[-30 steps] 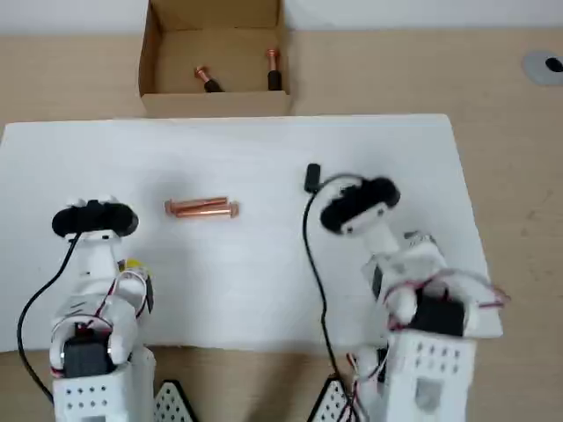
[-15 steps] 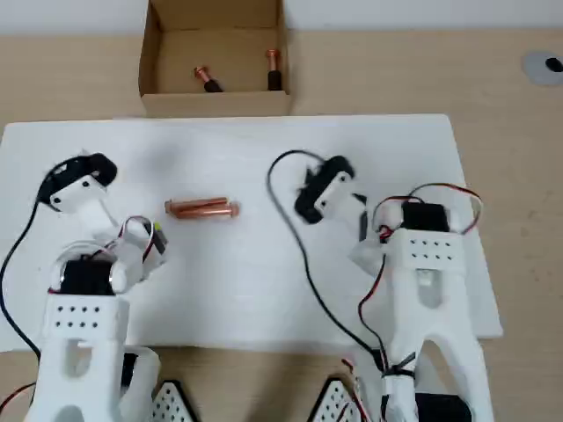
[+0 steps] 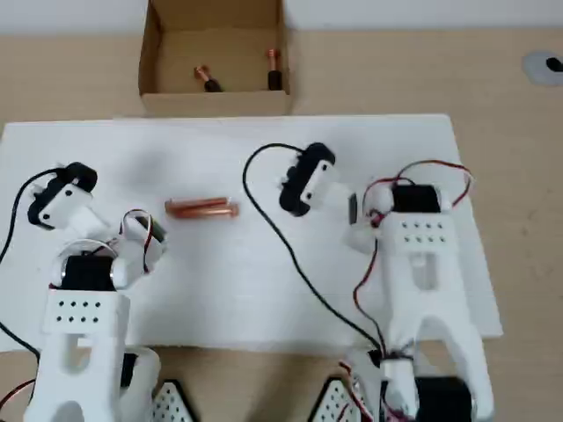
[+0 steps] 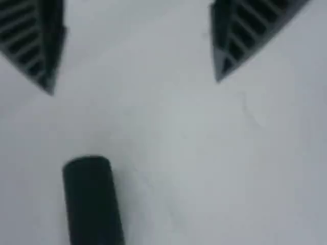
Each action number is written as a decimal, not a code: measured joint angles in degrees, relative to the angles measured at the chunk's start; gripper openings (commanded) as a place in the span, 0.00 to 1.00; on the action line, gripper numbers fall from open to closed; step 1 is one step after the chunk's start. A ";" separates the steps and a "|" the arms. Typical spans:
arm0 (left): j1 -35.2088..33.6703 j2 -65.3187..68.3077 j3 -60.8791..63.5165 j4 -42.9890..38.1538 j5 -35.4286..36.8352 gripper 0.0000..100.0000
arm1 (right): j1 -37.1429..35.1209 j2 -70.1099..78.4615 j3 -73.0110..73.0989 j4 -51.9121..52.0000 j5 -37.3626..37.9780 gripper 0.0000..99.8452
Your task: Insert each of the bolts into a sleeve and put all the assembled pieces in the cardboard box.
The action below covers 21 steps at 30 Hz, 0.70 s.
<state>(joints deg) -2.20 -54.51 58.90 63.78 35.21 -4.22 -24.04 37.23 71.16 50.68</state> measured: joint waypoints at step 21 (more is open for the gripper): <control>0.18 0.00 3.78 -5.63 0.53 0.09 | -4.84 27.87 -27.52 16.62 13.36 0.26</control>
<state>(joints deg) -2.02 -54.51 62.68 58.15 35.74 -9.05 3.82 9.71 87.78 64.04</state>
